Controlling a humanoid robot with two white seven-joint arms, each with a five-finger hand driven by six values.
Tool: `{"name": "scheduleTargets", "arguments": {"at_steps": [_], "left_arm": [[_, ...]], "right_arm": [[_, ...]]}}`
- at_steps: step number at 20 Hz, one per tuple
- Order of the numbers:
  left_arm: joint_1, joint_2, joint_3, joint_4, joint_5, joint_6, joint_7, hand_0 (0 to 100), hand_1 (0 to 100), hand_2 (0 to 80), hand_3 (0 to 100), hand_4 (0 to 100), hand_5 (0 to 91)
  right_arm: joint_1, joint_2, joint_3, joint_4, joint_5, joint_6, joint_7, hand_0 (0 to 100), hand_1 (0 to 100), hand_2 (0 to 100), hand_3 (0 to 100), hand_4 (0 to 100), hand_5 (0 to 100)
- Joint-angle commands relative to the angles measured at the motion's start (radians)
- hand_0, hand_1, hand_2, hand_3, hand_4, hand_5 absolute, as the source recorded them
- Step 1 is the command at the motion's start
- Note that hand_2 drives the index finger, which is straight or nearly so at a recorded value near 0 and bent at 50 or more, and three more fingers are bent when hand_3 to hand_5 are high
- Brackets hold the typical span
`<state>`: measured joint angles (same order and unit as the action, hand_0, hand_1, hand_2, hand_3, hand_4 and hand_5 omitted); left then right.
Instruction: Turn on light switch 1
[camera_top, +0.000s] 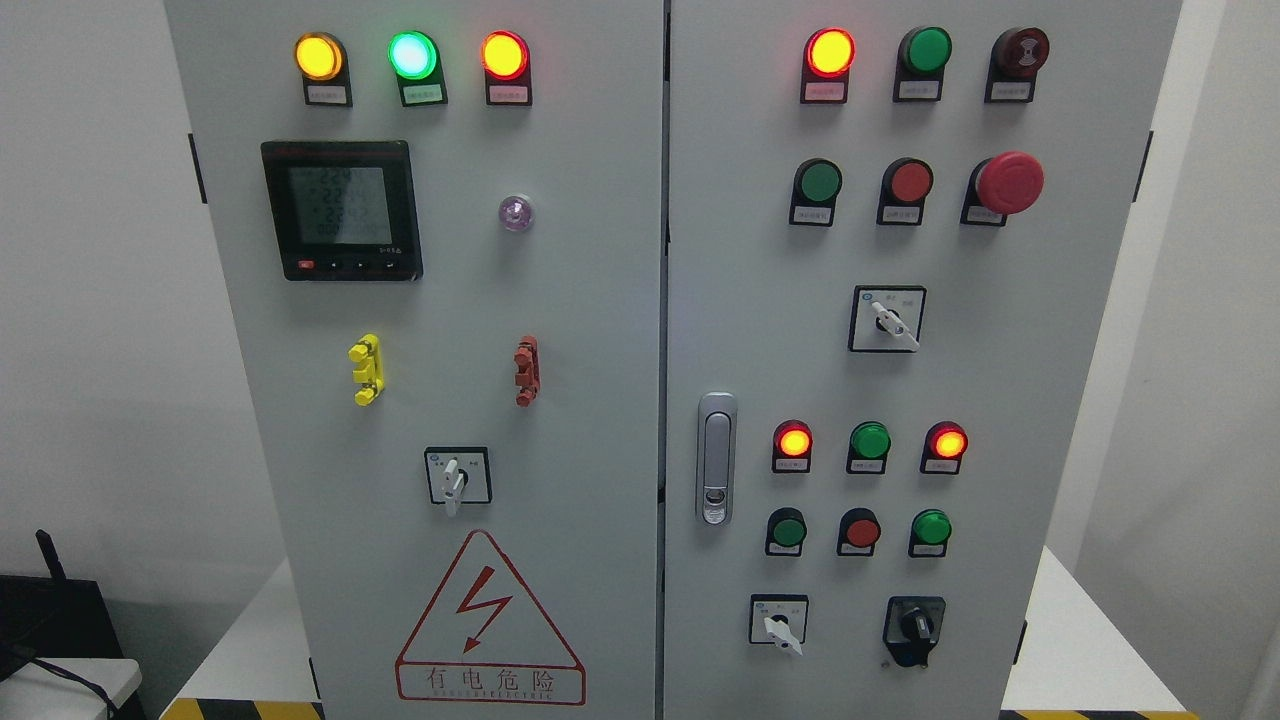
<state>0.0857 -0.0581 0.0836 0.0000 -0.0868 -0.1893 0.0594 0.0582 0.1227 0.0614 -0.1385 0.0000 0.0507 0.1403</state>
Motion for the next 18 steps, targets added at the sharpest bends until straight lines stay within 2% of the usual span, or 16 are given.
{"name": "scheduleTargets", "arguments": {"at_steps": [1,7,12,15,18], "left_arm": [[0.000,0.000,-0.001,0.032,0.002,0.005,0.000,41,0,0.0,0,7,0.0],[0.000,0.000,0.001,0.031,0.004,0.005,0.000,41,0,0.0,0,7,0.0],[0.000,0.000,0.001,0.017,0.085,-0.001,0.005,41,0,0.0,0,7,0.0],[0.017,0.007,0.010,-0.047,0.098,-0.038,0.052,41,0,0.0,0,8,0.0],[0.046,0.038,0.093,-0.144,0.096,-0.039,0.066,41,0,0.0,0,8,0.0]], "right_arm": [[0.000,0.000,0.000,-0.001,-0.018,0.000,-0.004,12,39,0,0,0,0],[0.000,0.000,0.000,-0.001,-0.018,0.000,-0.004,12,39,0,0,0,0],[0.000,0.000,0.000,0.000,-0.018,0.000,-0.004,12,39,0,0,0,0],[0.000,0.000,0.000,-0.001,-0.018,0.000,-0.004,12,39,0,0,0,0],[0.000,0.000,0.000,0.000,-0.018,0.000,-0.004,12,39,0,0,0,0]]}}
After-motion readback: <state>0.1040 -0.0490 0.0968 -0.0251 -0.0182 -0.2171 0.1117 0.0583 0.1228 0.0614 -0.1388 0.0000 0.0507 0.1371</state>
